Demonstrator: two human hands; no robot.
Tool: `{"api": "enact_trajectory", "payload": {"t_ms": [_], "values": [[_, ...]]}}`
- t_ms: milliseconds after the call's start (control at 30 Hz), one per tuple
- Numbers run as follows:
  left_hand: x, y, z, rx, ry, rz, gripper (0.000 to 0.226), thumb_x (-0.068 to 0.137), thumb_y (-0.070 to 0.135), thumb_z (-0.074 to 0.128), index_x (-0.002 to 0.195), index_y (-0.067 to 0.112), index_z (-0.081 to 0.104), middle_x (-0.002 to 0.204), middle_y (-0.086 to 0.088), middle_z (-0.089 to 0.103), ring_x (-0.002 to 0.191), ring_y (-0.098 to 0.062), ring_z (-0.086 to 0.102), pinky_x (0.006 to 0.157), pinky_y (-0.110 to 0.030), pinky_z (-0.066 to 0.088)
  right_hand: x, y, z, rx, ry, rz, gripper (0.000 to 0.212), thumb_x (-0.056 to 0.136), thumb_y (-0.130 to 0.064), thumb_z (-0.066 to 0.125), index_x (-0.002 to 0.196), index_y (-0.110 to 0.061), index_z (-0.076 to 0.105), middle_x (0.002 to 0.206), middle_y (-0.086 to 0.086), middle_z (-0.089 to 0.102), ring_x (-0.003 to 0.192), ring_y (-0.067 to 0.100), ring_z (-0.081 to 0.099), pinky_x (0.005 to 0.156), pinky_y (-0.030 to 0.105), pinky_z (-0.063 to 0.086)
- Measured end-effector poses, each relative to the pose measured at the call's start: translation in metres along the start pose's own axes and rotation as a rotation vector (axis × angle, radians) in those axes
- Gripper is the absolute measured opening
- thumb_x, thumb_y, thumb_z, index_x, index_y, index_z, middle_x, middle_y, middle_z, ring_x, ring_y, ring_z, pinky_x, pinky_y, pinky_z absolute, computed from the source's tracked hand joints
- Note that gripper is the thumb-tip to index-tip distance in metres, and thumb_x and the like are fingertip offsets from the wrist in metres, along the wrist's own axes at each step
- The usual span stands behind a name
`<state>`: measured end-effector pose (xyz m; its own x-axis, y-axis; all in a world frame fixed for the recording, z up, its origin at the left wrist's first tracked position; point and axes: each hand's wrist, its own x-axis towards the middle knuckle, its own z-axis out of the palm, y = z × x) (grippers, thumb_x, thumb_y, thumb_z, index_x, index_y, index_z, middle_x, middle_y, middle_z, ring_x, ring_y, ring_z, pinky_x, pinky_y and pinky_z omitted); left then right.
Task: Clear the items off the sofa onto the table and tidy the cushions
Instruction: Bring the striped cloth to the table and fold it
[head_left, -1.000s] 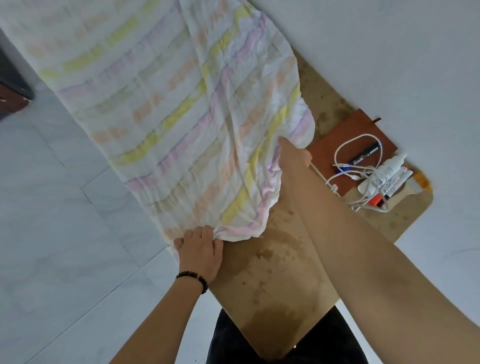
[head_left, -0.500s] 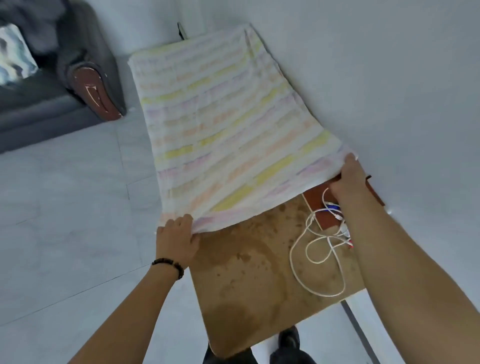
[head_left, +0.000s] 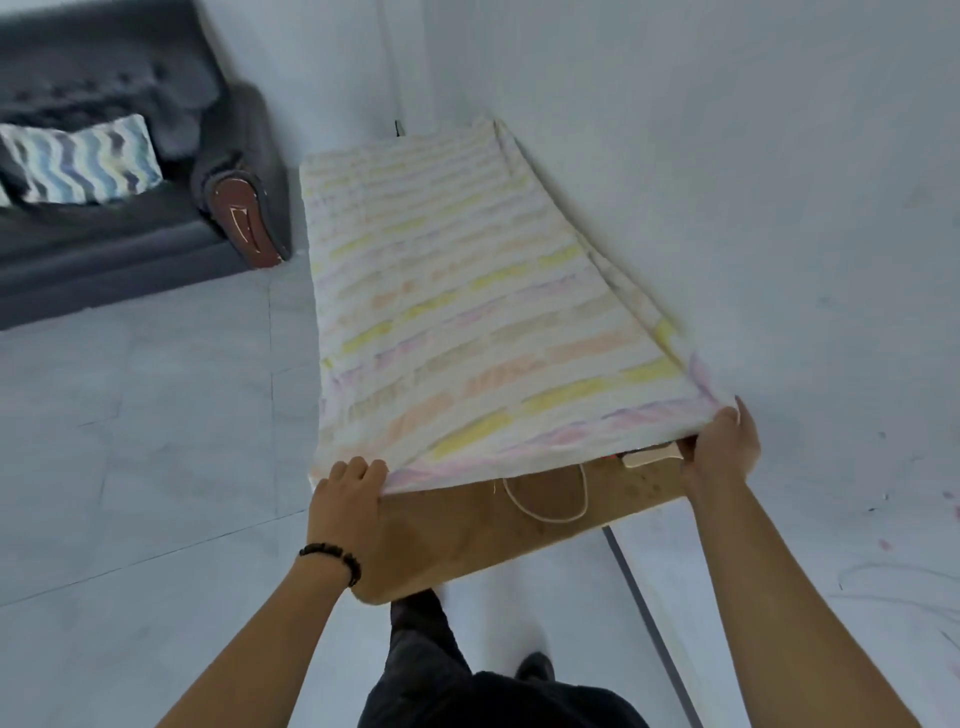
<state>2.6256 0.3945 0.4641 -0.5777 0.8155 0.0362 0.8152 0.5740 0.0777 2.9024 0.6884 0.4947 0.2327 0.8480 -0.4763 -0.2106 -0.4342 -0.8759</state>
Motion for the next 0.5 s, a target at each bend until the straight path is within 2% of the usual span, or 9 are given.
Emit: {"api": "enact_trajectory", "payload": {"t_ms": [67, 133, 200, 267, 300, 333, 367, 433, 500], "values": [[-0.027, 0.002, 0.014, -0.022, -0.083, -0.060, 0.025, 0.065, -0.007, 0.065, 0.082, 0.012, 0.061, 0.074, -0.006, 0.058, 0.067, -0.031, 0.056, 0.054, -0.029, 0.034, 0.002, 0.025, -0.023, -0.057, 0.058, 0.030, 0.045, 0.098, -0.022, 0.036, 0.137, -0.032, 0.056, 0.140, -0.001, 0.057, 0.119, 0.022, 0.059, 0.096, 0.042, 0.055], [-0.051, 0.004, 0.027, 0.003, -0.229, -0.101, 0.023, 0.079, 0.000, 0.057, 0.095, 0.014, 0.064, 0.089, -0.005, 0.063, 0.082, -0.028, 0.058, 0.062, -0.033, 0.042, 0.009, 0.044, -0.043, -0.041, 0.127, 0.106, 0.045, 0.101, -0.019, 0.035, 0.141, -0.027, 0.054, 0.132, -0.002, 0.061, 0.110, 0.020, 0.061, 0.096, 0.037, 0.053], [-0.072, 0.004, 0.036, 0.028, -0.335, -0.108, 0.024, 0.084, 0.006, 0.055, 0.102, 0.019, 0.064, 0.098, -0.002, 0.064, 0.090, -0.025, 0.058, 0.071, -0.033, 0.045, 0.016, 0.055, -0.064, -0.009, 0.137, 0.226, 0.046, 0.104, -0.015, 0.034, 0.149, -0.018, 0.044, 0.112, 0.001, 0.062, 0.085, 0.014, 0.058, 0.082, 0.023, 0.050], [-0.087, 0.004, 0.042, 0.016, -0.391, -0.126, 0.034, 0.070, 0.000, 0.067, 0.096, 0.021, 0.070, 0.094, -0.001, 0.066, 0.085, -0.026, 0.061, 0.070, -0.036, 0.048, 0.014, 0.056, -0.076, 0.050, 0.082, 0.263, 0.041, 0.104, -0.002, 0.036, 0.145, 0.001, 0.040, 0.123, 0.025, 0.056, 0.078, 0.023, 0.054, 0.065, 0.014, 0.043], [-0.093, 0.002, 0.046, 0.023, -0.387, -0.147, 0.040, 0.060, -0.005, 0.071, 0.091, 0.021, 0.072, 0.091, -0.001, 0.067, 0.081, -0.027, 0.063, 0.067, -0.038, 0.049, 0.015, 0.055, -0.078, 0.090, 0.066, 0.296, 0.034, 0.102, 0.005, 0.037, 0.136, 0.004, 0.043, 0.131, 0.033, 0.050, 0.082, 0.029, 0.055, 0.062, 0.015, 0.043], [-0.098, 0.001, 0.049, 0.024, -0.355, -0.170, 0.044, 0.056, -0.008, 0.071, 0.090, 0.020, 0.073, 0.092, -0.003, 0.068, 0.080, -0.028, 0.063, 0.066, -0.039, 0.050, 0.017, 0.054, -0.079, 0.119, 0.032, 0.353, 0.028, 0.100, 0.007, 0.039, 0.126, 0.001, 0.046, 0.132, 0.032, 0.050, 0.085, 0.031, 0.056, 0.066, 0.016, 0.046], [-0.101, 0.001, 0.051, -0.003, -0.359, -0.190, 0.045, 0.060, -0.009, 0.069, 0.095, 0.019, 0.072, 0.097, -0.004, 0.068, 0.083, -0.029, 0.063, 0.068, -0.040, 0.051, 0.016, 0.056, -0.080, 0.054, 0.017, 0.323, 0.027, 0.099, 0.002, 0.042, 0.124, -0.002, 0.050, 0.127, 0.025, 0.054, 0.088, 0.030, 0.059, 0.076, 0.022, 0.050], [-0.106, 0.002, 0.052, -0.071, -0.350, -0.263, 0.045, 0.078, -0.006, 0.056, 0.116, 0.018, 0.064, 0.115, -0.005, 0.063, 0.096, -0.028, 0.060, 0.075, -0.039, 0.051, 0.014, 0.054, -0.079, 0.054, -0.133, 0.397, 0.035, 0.099, -0.020, 0.052, 0.129, -0.005, 0.060, 0.122, 0.010, 0.064, 0.101, 0.027, 0.065, 0.090, 0.039, 0.051], [-0.110, 0.000, 0.054, -0.147, -0.344, -0.349, 0.046, 0.087, -0.003, 0.048, 0.128, 0.016, 0.056, 0.126, -0.005, 0.055, 0.106, -0.027, 0.055, 0.078, -0.037, 0.052, 0.012, 0.053, -0.073, 0.062, -0.247, 0.484, 0.032, 0.096, -0.039, 0.059, 0.114, -0.017, 0.075, 0.119, 0.004, 0.072, 0.112, 0.027, 0.065, 0.097, 0.045, 0.049]]}}
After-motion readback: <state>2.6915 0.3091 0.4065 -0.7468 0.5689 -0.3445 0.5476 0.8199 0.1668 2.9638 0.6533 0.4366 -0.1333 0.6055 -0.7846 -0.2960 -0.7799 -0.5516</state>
